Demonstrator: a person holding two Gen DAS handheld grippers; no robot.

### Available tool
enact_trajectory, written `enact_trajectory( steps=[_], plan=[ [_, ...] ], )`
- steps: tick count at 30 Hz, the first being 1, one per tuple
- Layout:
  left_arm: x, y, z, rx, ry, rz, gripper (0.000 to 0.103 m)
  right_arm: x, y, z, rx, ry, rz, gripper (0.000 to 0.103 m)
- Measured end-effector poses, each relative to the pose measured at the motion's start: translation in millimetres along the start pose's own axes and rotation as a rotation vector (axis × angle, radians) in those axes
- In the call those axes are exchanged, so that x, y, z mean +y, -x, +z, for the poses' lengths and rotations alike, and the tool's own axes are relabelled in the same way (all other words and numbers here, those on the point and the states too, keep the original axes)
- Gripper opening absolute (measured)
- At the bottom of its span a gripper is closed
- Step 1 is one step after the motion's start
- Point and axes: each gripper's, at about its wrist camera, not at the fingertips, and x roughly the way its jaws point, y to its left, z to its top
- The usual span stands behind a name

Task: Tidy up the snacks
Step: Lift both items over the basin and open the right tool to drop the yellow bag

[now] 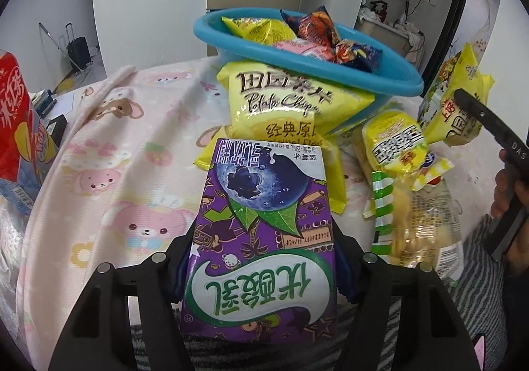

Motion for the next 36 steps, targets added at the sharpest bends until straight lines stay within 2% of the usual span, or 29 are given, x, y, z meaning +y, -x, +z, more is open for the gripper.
enact_trajectory(
  steps=[13,19,30,36],
  plan=[
    [-0.2,34.4,-4.2,-0.107,0.014,-0.09,0.069,0.8,13.1,1.8,-0.056,0.011,-0.003,0.076],
    [-3.0,52.3,-1.0,-0.194,0.006,-0.112,0.069,1.6,14.1,1.4,-0.065,0.014,-0.004,0.076],
    [7.0,76.8,3.1,-0.311,0.051,-0.091,0.069,1.4,19.3,1.7,-0.089,0.02,-0.02,0.076],
    [4.8,91.9,5.0,-0.395,0.042,-0.061,0.069,11.0,23.5,3.1,-0.113,0.055,-0.025,0.076]
  ],
)
